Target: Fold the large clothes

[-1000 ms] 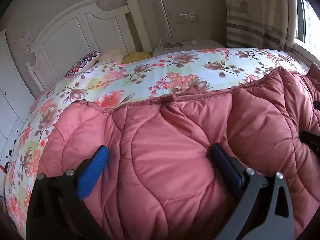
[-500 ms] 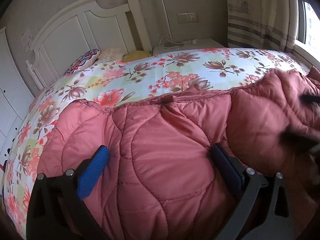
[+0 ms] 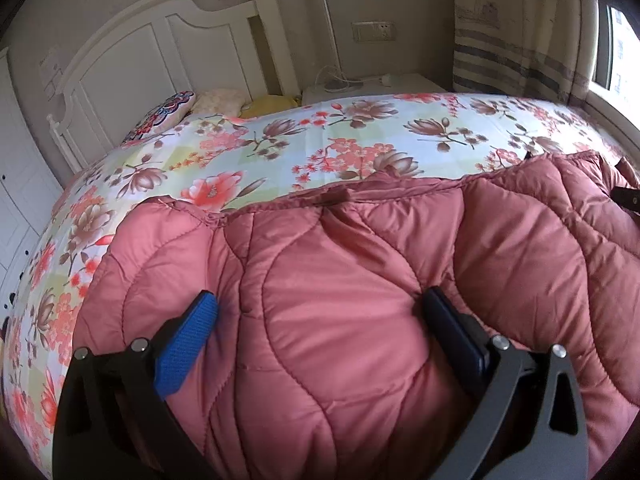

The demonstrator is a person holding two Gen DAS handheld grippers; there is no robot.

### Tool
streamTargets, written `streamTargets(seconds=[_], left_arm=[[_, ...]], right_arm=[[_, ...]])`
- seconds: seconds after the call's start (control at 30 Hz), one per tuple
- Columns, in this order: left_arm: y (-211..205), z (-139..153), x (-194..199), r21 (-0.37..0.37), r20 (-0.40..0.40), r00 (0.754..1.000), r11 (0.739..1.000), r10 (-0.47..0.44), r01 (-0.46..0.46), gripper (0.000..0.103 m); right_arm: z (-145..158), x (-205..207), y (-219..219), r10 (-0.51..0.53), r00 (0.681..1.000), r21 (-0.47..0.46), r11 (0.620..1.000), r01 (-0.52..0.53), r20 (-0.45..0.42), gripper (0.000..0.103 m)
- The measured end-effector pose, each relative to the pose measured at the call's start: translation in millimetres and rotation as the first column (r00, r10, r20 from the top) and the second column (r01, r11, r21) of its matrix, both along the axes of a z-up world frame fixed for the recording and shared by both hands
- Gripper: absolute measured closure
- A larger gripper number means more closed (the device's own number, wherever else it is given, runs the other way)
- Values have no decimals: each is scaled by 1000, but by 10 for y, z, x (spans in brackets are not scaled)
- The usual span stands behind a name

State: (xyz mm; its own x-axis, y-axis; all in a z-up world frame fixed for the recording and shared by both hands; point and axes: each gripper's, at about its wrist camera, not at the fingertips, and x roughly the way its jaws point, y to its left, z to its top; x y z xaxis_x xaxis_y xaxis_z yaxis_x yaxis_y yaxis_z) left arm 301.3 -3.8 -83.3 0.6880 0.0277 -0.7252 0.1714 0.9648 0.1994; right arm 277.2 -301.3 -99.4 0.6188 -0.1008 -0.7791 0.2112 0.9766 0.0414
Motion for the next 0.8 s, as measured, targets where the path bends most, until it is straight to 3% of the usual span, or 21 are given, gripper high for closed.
streamTargets(seconds=[0.07,0.13,0.2,0.27,0.37,0.4,0.47,0.53,0.6,0.63,0.7,0.77,0.8], left_arm=[[-76,53,37,60,-32,999,998,14,-12,2],[-214,206,11,159,15,998,985,57,-59,2],[-364,435,-134,133,111,994,991,20,-35,2],[-598,555,-263,57,128,987,994,-95,88,2],[-951,179,-155,169,14,985,971,-172,167,2],[-966,63,-117,157,1,984,972,-176,173,2],[-822,56,-33,39,-33,988,988,-150,152,2],[-684,132,25,-7,-74,983,985,-170,170,2],[-468,259,55,24,-12,994,994,-107,107,2],[-276,332,108,64,41,999,998,-25,22,2],[113,359,251,49,54,995,995,85,-87,2],[664,131,479,-44,-88,980,982,179,-183,2],[841,35,542,-118,-144,973,973,181,-199,2]], right_arm=[[-14,23,132,6,1000,-82,997,-7,-11,8],[-20,8,203,3,1000,-127,992,-4,-10,8],[-11,-13,191,3,1000,-120,993,-4,-8,8],[-9,-5,147,5,1000,-101,995,-5,-8,8],[-2,16,132,5,1000,-85,996,-5,-4,7],[-6,25,138,5,1000,-80,997,-6,-4,7],[-11,33,143,7,1000,-77,997,-8,-6,7],[-9,31,150,7,1000,-78,997,-7,-6,7],[-9,30,142,7,1000,-76,997,-7,-4,7],[-11,32,141,7,1000,-74,997,-7,-3,7],[-12,31,142,7,1000,-74,997,-7,-3,7],[-12,26,150,15,1000,-68,998,-15,-2,7],[-11,24,161,17,1000,-71,997,-17,-1,7]])
